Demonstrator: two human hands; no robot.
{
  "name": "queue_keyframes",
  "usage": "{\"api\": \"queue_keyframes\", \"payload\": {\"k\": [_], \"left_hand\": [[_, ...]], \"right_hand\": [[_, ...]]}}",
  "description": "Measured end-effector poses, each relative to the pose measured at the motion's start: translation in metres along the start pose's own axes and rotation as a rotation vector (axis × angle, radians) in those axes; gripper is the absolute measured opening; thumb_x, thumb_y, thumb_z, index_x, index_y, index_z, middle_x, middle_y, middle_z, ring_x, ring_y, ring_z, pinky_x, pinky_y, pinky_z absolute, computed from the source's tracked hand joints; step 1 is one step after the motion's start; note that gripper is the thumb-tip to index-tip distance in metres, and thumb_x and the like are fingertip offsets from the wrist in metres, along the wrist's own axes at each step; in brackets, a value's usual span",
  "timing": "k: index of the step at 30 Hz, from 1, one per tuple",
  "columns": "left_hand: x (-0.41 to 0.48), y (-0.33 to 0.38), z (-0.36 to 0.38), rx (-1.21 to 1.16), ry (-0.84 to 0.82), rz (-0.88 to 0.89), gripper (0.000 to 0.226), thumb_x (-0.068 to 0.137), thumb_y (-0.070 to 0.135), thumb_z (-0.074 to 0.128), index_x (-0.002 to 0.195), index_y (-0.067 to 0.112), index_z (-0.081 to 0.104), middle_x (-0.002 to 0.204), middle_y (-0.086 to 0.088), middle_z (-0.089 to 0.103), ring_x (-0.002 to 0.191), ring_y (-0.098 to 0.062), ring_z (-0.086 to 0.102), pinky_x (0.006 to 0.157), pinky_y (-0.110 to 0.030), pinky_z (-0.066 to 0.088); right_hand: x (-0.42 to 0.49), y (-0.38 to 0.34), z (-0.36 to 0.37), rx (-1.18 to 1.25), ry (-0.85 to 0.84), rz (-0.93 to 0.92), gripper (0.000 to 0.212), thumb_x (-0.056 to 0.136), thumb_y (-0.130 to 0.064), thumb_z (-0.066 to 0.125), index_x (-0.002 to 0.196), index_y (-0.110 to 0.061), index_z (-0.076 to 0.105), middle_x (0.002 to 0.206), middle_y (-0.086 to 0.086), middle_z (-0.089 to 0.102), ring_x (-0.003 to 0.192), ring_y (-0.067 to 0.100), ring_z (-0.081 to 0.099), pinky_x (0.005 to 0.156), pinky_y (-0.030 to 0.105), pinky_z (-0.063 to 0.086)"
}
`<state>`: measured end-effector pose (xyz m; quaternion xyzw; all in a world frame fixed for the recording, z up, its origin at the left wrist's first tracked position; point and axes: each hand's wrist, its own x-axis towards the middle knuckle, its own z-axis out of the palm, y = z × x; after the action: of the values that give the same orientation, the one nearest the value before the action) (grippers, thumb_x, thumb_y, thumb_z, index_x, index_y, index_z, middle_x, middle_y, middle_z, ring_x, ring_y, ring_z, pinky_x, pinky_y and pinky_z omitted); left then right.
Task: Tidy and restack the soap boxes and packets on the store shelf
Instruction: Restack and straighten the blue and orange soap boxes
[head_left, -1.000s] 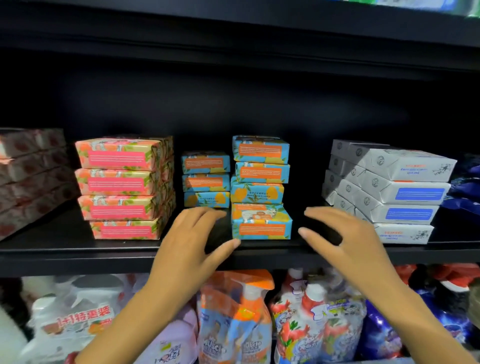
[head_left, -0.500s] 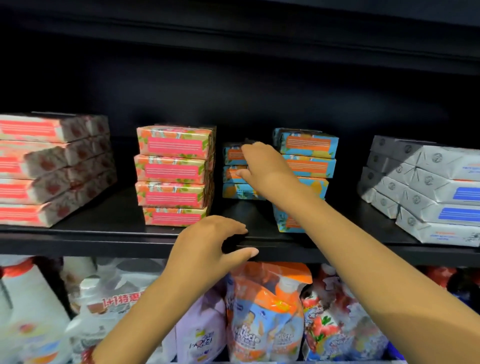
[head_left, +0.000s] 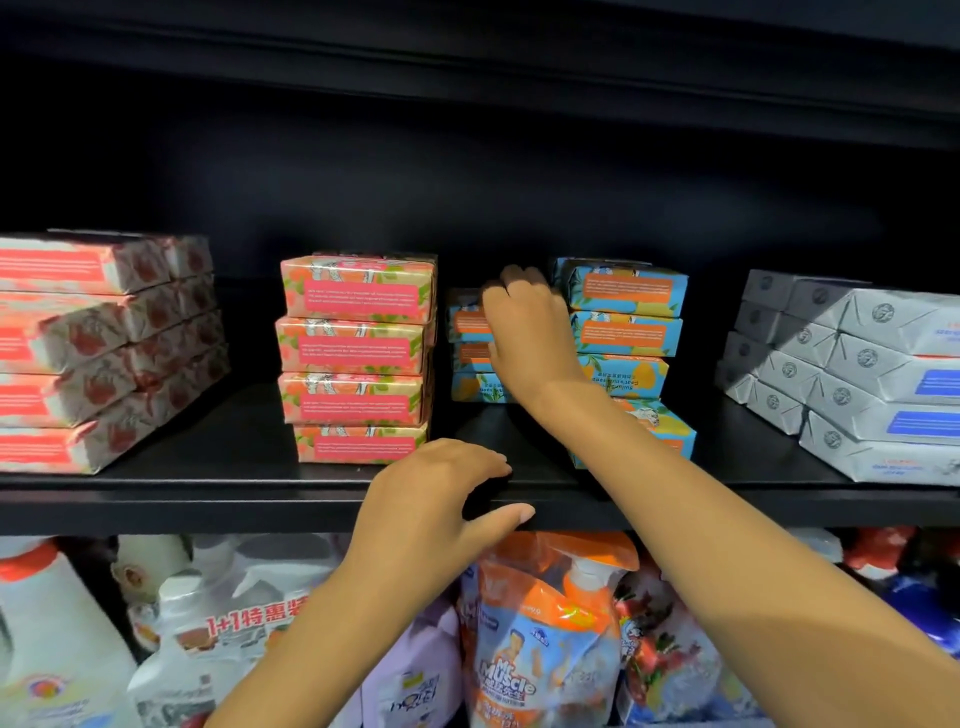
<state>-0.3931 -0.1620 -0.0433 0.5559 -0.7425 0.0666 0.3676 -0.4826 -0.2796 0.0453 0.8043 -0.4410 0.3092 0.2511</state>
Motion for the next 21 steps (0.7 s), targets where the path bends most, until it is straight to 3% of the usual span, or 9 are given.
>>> {"api": "queue_keyframes", "payload": {"k": [5,10,17,21], "left_hand": [[0.0,0.0,0.001,0.006,0.0,0.012,0.044,0.081,0.054,0.063,0.117,0.028,0.065,0.12,0.017,0.063,0.114,-0.001,0.052,0.088,-0.016,0.038],[0.001,0.002,0.001,0.016,0.01,0.006,0.043,0.08,0.053,0.064,0.115,0.028,0.067,0.118,0.017,0.064,0.113,-0.001,0.053,0.085,-0.014,0.036],[0.0,0.004,0.0,0.028,0.02,-0.015,0.041,0.078,0.051,0.068,0.112,0.027,0.069,0.114,0.017,0.066,0.11,-0.002,0.056,0.083,-0.014,0.037],[0.004,0.008,-0.001,-0.07,0.047,-0.045,0.037,0.079,0.052,0.067,0.105,0.026,0.071,0.106,0.016,0.068,0.103,-0.002,0.059,0.085,-0.019,0.045]], "right_hand": [[-0.009,0.001,-0.007,-0.025,-0.039,-0.122,0.042,0.085,-0.008,0.059,0.125,-0.008,0.048,0.123,0.008,0.045,0.113,0.023,0.039,0.088,0.03,0.034],[-0.035,0.012,-0.02,0.066,0.047,-0.189,0.043,0.086,-0.017,0.062,0.126,-0.007,0.047,0.121,0.01,0.047,0.109,0.021,0.041,0.086,0.029,0.036],[-0.062,0.023,-0.04,0.456,0.139,-0.068,0.044,0.085,-0.024,0.066,0.122,-0.005,0.053,0.109,0.009,0.052,0.1,0.018,0.048,0.08,0.023,0.038],[-0.08,0.043,-0.062,0.592,0.234,-0.037,0.041,0.083,-0.025,0.065,0.118,-0.005,0.056,0.106,0.006,0.053,0.097,0.016,0.051,0.077,0.027,0.045]]}}
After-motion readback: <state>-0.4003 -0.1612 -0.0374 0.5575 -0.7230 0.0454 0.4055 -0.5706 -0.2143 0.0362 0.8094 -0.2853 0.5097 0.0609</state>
